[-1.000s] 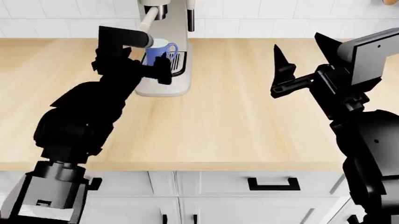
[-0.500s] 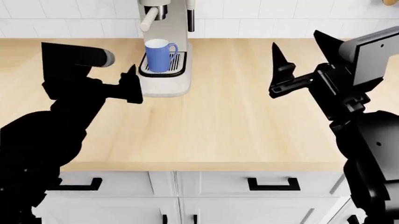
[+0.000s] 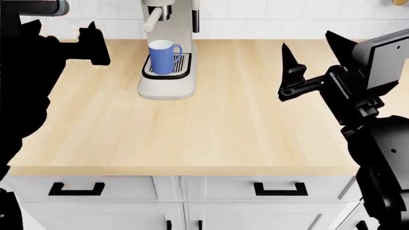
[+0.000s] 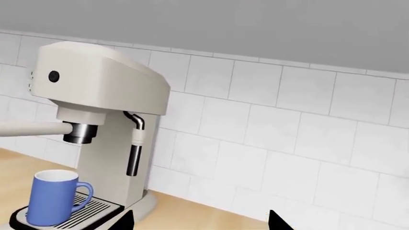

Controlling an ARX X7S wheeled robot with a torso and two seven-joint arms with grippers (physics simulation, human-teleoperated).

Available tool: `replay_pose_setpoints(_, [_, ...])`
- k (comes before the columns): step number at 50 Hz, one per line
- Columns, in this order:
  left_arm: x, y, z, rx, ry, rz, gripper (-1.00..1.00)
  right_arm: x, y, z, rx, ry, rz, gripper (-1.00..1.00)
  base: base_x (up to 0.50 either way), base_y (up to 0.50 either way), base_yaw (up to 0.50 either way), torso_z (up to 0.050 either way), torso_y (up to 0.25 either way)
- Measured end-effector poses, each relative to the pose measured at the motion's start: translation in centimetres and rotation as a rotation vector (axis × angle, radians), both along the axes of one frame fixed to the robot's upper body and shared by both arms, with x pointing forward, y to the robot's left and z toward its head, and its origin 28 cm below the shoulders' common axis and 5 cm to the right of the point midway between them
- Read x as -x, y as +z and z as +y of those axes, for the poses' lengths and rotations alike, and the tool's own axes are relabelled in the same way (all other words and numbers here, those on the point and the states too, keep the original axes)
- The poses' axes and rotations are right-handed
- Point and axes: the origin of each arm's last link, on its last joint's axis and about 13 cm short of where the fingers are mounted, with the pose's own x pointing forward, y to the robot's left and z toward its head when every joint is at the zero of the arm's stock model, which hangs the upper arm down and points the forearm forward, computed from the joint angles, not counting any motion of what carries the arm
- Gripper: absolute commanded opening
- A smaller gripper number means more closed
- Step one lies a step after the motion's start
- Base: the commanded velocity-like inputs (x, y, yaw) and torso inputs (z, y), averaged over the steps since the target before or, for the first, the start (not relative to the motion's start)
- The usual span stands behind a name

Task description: Pick the mug from the cabinet, place it under the coffee machine dispenser, and press the start button.

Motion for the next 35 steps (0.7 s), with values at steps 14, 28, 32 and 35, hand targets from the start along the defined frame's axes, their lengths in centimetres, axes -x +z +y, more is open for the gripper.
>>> replay_pose_setpoints(14, [0.4, 5.5, 0.0, 0.004, 0.033, -0.135, -1.00, 0.1, 0.2, -0.1, 0.005, -0.010, 0.000, 1.00, 0.00, 0.00, 0.00, 0.000, 0.000])
replay_pose_setpoints(28, [-0.1, 7.9, -1.0, 0.028, -0.058, -0.179, -1.00, -0.1, 0.0, 0.1, -0.005, -0.013, 0.002, 1.00, 0.00, 0.00, 0.00, 0.000, 0.000])
replay_pose_setpoints(32, [-0.5, 8.2, -1.6, 0.037, -0.100, -0.176, -1.00, -0.3, 0.0, 0.2, -0.011, -0.009, 0.003, 1.00, 0.00, 0.00, 0.00, 0.000, 0.000])
replay_pose_setpoints(35, [-0.8, 8.3, -2.0, 0.043, -0.129, -0.171, -1.00, -0.6, 0.0, 0.3, -0.015, -0.007, 0.004, 1.00, 0.00, 0.00, 0.00, 0.000, 0.000])
